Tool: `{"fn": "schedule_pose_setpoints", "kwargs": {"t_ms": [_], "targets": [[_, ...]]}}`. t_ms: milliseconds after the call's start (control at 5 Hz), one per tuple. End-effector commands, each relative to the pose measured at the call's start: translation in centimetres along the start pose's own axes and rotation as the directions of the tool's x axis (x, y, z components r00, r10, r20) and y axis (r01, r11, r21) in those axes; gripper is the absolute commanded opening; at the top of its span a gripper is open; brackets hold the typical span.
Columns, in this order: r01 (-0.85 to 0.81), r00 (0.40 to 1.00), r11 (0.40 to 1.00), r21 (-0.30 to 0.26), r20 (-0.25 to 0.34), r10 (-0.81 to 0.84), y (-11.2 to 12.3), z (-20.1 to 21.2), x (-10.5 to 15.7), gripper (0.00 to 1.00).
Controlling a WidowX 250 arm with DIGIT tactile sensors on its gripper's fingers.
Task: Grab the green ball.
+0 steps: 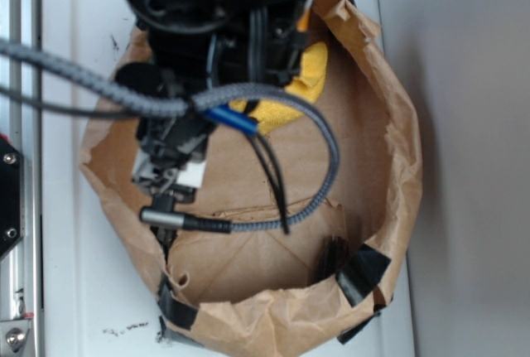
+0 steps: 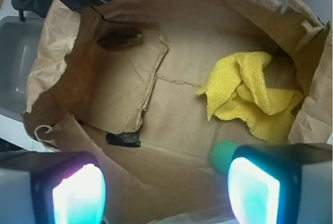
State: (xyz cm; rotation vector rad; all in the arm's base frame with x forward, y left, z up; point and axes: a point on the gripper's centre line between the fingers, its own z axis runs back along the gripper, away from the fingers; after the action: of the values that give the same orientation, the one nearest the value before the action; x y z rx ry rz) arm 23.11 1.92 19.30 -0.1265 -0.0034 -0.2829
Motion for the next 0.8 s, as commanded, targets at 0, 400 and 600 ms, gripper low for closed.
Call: {"fn": "schedule_pose_setpoints", "kwargs": {"t_ms": [0, 400, 600], "targets": [[0.03, 0.998, 0.998, 0.048, 0.049, -0.032, 2.3, -2.0, 1.4, 1.0], [0.024, 1.0, 0.996, 0.085, -0.018, -0.023, 6.0, -8.4, 1.7, 1.0], [0.058, 0.996, 0.995, 0.075, -0.076, -0.053, 5.6, -10.7, -0.1, 1.0]]}}
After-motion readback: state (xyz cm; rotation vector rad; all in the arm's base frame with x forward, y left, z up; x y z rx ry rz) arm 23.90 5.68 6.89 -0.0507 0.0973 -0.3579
